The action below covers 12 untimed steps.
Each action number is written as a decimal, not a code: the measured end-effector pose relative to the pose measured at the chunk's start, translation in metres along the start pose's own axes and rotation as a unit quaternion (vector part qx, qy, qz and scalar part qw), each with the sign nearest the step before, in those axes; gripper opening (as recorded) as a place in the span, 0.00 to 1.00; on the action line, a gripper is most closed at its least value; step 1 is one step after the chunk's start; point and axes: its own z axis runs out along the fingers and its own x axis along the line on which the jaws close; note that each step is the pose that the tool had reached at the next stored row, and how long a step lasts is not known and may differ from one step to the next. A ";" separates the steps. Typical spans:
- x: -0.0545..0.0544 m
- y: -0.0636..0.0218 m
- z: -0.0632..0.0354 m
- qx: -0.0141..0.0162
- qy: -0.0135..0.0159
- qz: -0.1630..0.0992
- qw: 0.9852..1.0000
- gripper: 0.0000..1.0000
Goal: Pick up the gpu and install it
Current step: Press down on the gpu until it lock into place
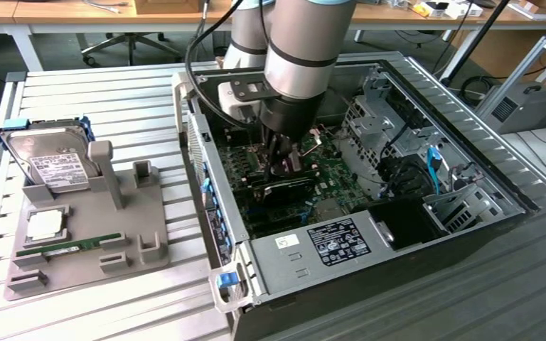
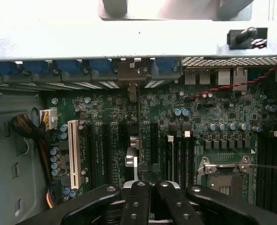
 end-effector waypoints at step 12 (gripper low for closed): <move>0.000 -0.0097 -0.0098 0.000 0.000 0.002 1.000 0.11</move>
